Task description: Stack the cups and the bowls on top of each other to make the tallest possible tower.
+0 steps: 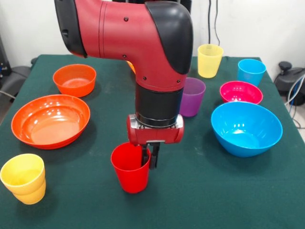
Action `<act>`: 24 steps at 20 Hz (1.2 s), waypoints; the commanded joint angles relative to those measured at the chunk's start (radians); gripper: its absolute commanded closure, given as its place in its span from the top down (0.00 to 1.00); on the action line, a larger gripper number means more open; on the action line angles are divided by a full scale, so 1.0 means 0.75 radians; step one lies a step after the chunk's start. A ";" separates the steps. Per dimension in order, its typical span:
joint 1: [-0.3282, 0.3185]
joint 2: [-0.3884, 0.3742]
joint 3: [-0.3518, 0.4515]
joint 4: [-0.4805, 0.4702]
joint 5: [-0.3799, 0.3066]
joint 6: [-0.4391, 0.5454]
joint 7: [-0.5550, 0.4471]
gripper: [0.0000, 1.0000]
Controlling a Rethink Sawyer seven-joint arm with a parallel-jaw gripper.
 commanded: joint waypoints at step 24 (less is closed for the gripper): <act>-0.016 0.081 0.119 -0.169 -0.104 0.165 -0.225 0.00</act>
